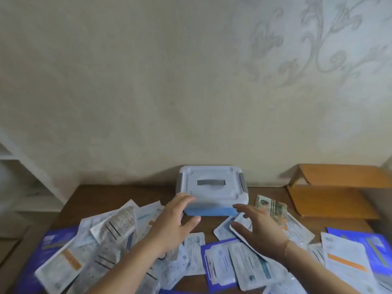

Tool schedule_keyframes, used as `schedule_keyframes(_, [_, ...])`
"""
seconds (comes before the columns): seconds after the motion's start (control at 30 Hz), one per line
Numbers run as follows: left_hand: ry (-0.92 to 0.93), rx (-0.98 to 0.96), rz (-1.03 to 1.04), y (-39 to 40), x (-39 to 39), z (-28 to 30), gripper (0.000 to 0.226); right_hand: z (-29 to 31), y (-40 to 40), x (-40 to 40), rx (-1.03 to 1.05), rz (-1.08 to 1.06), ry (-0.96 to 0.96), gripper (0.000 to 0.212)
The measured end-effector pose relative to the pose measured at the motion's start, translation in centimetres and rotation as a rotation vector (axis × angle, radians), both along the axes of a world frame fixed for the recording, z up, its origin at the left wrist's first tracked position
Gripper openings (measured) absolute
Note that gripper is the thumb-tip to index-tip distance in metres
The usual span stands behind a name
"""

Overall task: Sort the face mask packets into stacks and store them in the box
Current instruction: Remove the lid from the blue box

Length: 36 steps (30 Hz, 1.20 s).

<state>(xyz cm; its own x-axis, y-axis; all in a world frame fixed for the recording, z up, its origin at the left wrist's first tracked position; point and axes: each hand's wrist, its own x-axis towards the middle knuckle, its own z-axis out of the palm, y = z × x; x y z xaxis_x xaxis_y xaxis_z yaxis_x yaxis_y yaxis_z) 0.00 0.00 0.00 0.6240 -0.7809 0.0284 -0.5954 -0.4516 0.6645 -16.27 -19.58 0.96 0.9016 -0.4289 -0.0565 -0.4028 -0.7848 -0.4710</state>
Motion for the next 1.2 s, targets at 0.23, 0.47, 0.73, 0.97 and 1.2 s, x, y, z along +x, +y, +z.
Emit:
schedule_keyframes(0.23, [-0.086,-0.048,0.25,-2.3,3.7,-2.3,0.04,-2.4,-3.2,3.7,0.044,-0.141,-0.103,0.036])
schedule_keyframes(0.47, [0.106,0.001,0.487,-6.0,6.6,-5.4,0.06,-5.1,-7.3,8.5,0.175,-0.492,-0.136,0.037])
schedule_keyframes(0.73, [0.155,0.163,0.513,-7.5,10.3,-8.0,0.044,-6.9,-8.7,10.5,0.26,-0.53,-0.138,0.028])
schedule_keyframes(0.97, [0.102,0.109,0.528,-8.0,10.4,-8.2,0.034,-8.2,-8.8,10.8,0.159,-0.493,-0.198,0.013])
schedule_keyframes(1.2, [0.051,0.25,0.505,-8.6,11.0,-7.9,0.035,-8.0,-9.4,11.1,0.168,-0.471,-0.21,0.013])
